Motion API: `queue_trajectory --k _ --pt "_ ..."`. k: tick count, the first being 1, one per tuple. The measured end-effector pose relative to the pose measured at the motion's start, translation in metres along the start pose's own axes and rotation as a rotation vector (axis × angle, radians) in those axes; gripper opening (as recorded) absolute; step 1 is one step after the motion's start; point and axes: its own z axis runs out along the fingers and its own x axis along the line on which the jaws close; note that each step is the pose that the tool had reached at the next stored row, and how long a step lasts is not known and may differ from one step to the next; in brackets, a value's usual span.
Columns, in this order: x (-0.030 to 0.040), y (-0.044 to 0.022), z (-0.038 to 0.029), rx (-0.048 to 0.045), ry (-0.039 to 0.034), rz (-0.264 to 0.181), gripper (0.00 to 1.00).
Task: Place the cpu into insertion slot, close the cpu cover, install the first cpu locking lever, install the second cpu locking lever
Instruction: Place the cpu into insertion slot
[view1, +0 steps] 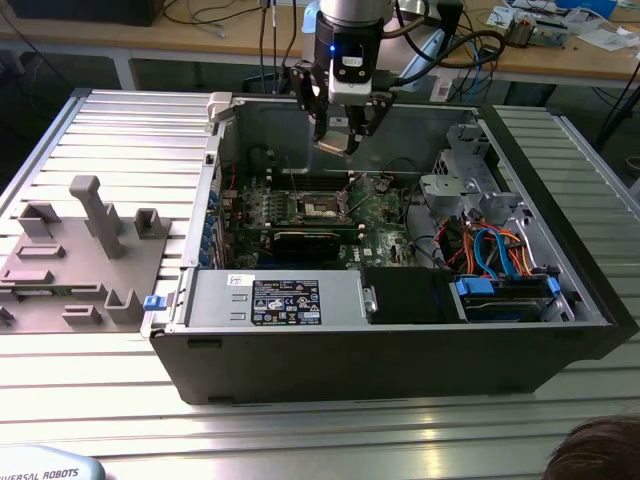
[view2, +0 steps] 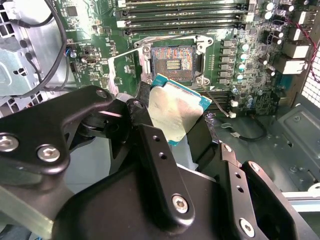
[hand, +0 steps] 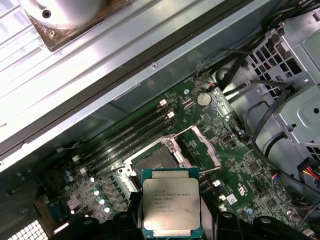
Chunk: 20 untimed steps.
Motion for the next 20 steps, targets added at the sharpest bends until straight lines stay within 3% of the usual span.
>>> queue_trajectory --k 20 --pt "0.0 0.0 0.0002 0.0009 -0.0028 0.04 0.55"
